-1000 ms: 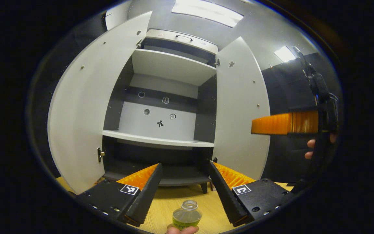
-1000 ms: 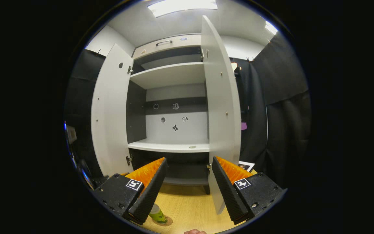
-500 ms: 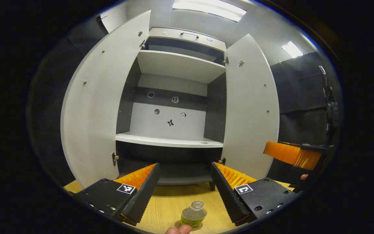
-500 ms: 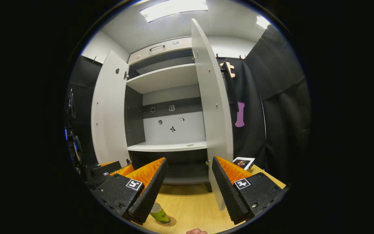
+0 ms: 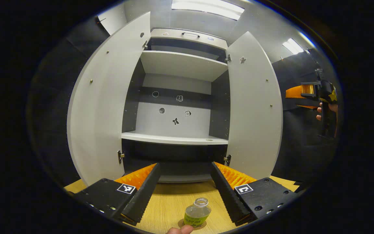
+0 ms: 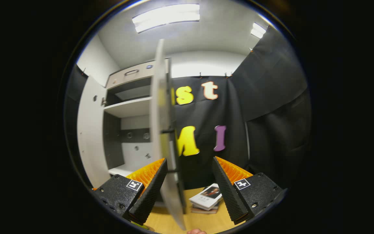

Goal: Grasp the bottle in the cabinet with the left hand and place it on the coaster, then close the right door with the right hand and the left door with the left hand.

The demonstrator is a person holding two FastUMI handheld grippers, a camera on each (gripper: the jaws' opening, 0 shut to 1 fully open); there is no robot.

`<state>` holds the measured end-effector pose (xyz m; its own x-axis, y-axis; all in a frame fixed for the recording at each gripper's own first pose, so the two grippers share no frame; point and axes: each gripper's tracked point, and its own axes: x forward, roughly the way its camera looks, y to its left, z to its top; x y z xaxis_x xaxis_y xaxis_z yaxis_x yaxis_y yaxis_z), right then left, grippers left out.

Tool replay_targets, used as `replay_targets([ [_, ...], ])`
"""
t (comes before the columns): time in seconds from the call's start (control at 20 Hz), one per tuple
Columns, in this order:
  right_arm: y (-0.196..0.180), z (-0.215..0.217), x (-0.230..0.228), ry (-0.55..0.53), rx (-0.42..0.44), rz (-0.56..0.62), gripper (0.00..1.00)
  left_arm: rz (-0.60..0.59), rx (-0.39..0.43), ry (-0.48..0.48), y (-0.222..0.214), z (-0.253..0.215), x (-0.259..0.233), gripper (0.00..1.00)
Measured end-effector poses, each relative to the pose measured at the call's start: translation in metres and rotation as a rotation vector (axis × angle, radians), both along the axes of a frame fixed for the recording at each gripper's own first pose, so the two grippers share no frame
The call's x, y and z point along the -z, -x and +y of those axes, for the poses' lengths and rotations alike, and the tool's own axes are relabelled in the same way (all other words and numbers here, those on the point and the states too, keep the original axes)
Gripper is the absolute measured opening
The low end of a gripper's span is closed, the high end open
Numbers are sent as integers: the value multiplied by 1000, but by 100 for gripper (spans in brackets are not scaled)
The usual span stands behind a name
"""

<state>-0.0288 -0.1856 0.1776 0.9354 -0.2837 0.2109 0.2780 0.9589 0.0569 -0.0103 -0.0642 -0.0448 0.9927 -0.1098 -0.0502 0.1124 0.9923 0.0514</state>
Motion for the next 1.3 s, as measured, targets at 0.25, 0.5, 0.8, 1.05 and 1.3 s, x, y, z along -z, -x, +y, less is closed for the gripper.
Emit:
replay_targets([
  [0.25,-27,-24,-9,20,48,10,84,-16,-38,-10,2,10,-1,95],
  [0.5,-39,-18,4,19,27,39,84,-1,-68,8,3,18,5,95],
  [0.8,-39,-8,-1,76,37,56,82,-21,-59,27,-3,16,0,95],
  [1.05,-33,1,-5,174,124,57,81,-29,-41,37,-8,15,-3,95],
  [1.3,-37,36,3,134,45,94,81,-32,-48,34,-9,22,-5,95],
])
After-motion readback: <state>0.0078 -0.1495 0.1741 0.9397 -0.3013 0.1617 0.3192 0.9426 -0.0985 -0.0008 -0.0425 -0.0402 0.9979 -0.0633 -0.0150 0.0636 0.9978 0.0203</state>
